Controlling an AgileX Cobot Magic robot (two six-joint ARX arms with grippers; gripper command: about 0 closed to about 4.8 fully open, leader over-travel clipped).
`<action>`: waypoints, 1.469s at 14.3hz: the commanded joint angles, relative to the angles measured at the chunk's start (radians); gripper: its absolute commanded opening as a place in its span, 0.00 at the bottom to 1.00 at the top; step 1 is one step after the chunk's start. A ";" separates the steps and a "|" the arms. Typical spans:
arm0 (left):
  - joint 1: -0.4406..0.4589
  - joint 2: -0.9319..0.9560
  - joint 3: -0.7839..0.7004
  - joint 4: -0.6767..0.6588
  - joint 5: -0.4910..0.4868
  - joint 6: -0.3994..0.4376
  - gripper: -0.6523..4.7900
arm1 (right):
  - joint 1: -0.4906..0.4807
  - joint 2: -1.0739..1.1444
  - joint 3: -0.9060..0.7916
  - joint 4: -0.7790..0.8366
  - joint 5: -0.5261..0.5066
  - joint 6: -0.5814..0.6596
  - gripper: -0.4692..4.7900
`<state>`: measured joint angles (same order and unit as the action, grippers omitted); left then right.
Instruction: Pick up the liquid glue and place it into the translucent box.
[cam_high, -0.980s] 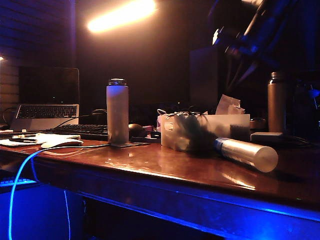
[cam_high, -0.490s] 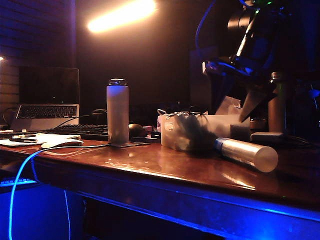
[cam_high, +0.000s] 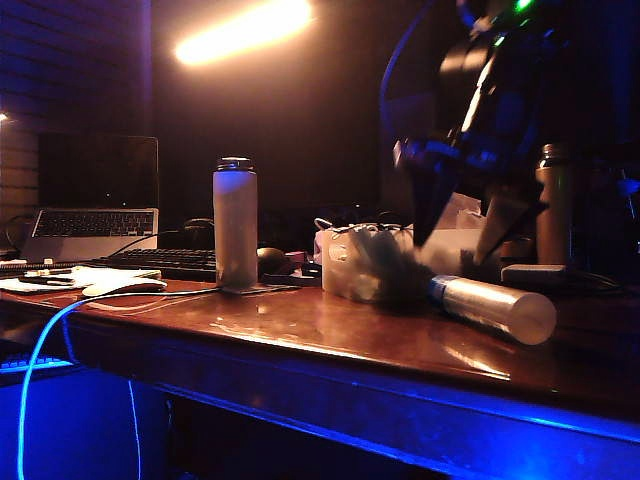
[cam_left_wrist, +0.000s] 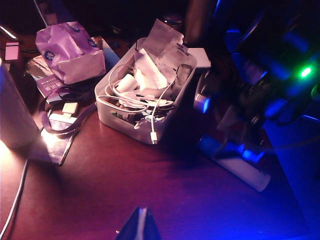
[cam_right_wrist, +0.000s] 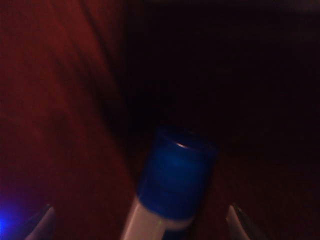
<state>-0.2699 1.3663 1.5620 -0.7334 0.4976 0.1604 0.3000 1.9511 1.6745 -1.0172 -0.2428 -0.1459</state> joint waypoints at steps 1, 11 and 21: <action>-0.001 -0.002 0.005 0.009 0.031 -0.003 0.11 | 0.021 0.030 0.003 -0.003 0.049 -0.008 1.00; -0.001 -0.002 0.005 0.010 0.031 -0.003 0.11 | 0.034 0.123 0.003 -0.029 0.113 -0.012 1.00; -0.001 -0.002 0.005 0.010 0.031 0.000 0.11 | 0.034 0.111 0.005 -0.061 0.114 -0.012 0.46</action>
<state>-0.2703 1.3663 1.5620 -0.7338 0.5228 0.1608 0.3325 2.0701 1.6806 -1.0569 -0.1307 -0.1581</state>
